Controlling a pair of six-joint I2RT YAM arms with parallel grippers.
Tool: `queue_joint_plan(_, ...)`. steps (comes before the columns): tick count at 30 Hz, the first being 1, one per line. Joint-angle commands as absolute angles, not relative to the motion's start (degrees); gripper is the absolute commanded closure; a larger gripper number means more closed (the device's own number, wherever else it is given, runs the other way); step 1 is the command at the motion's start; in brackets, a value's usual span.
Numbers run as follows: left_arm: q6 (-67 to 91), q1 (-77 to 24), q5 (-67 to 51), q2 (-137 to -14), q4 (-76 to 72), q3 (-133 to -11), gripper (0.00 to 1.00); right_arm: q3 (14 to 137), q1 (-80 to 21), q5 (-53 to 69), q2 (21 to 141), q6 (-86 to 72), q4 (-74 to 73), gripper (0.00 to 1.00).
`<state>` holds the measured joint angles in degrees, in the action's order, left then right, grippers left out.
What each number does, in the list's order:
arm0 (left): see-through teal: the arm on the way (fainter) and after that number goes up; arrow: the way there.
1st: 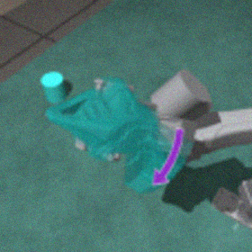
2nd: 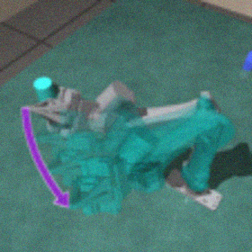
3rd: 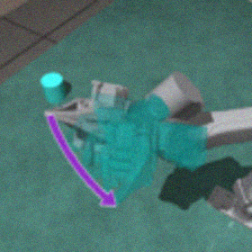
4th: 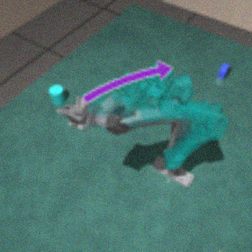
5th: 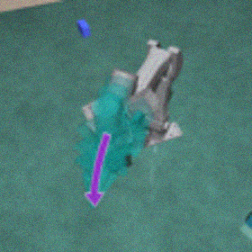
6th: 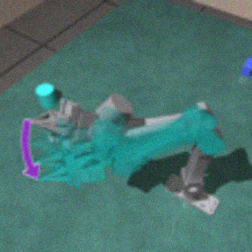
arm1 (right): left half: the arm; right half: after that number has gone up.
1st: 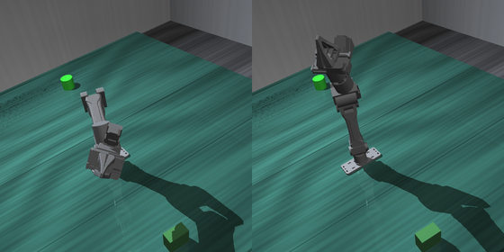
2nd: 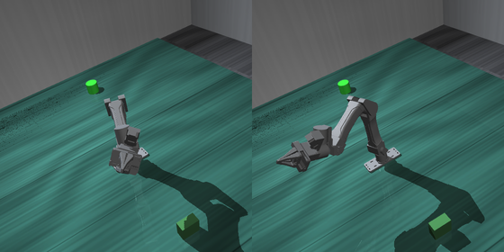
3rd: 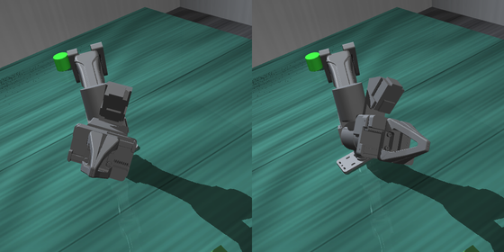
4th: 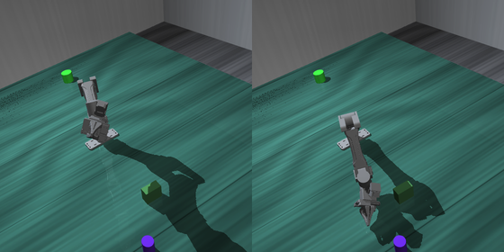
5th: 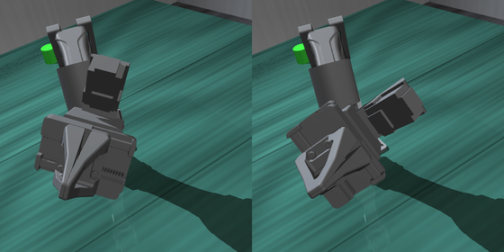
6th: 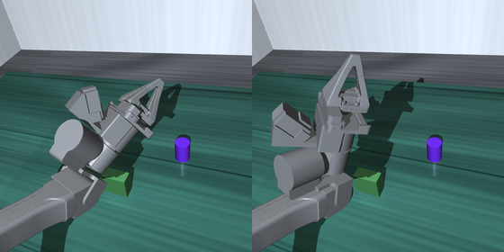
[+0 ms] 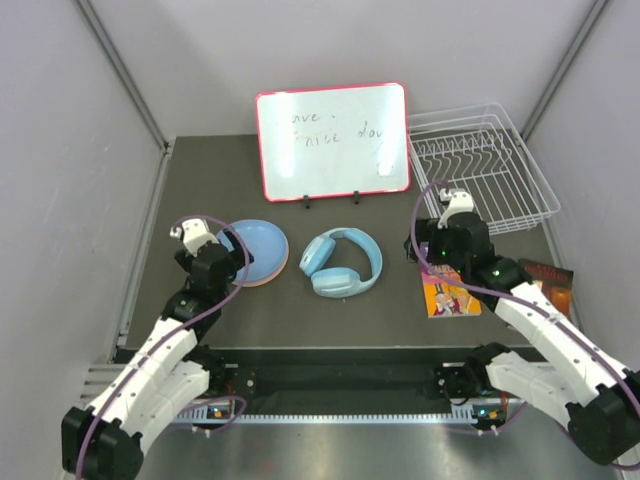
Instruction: Unload the plates from the dish rack
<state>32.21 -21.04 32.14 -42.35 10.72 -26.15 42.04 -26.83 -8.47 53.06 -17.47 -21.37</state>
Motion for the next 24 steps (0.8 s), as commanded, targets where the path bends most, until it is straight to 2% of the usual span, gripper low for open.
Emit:
queue_joint_plan(1,23.74,-20.83,25.24,-38.59,7.21,-30.40,0.01,40.00,-26.37,-20.11,46.51,-13.37,-17.06,0.03)
queue_joint_plan(7,19.07,-20.83,17.32,-37.97,8.17,-34.36,0.01,34.64,-26.28,-30.57,38.95,-11.95,-8.89,0.02)
queue_joint_plan(11,16.44,-20.83,12.75,-37.18,4.76,-33.58,0.01,28.24,-26.28,-41.63,36.21,-10.82,-1.51,0.01)
queue_joint_plan(16,14.15,-20.92,9.24,-36.30,1.68,-32.17,0.01,19.79,-26.28,-47.19,36.64,-5.29,13.32,0.00)
queue_joint_plan(24,12.75,-21.36,10.72,-35.59,0.53,-31.20,0.01,16.09,-26.28,-53.09,37.80,-6.42,16.61,0.01)
